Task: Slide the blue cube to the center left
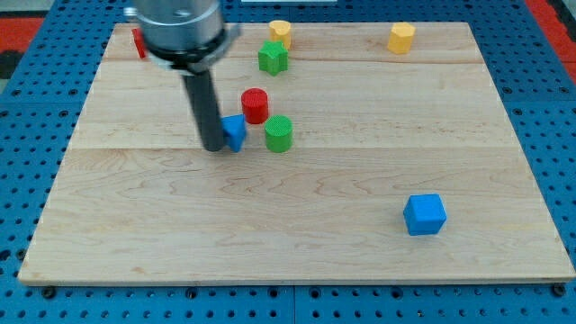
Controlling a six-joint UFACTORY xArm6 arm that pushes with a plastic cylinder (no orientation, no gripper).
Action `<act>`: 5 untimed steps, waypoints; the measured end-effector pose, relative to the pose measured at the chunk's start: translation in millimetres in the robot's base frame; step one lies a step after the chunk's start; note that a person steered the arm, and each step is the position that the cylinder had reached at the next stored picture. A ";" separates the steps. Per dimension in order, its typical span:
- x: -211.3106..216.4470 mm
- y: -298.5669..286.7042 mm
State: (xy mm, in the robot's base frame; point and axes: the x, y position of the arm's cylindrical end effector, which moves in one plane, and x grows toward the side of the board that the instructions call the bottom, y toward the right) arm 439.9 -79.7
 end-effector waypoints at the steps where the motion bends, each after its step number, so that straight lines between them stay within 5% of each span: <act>1: 45.1 -18.8; 2: 76.0 67.2; 4: 37.8 256.3; 5: 97.1 280.4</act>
State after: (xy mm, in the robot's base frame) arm 537.0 200.7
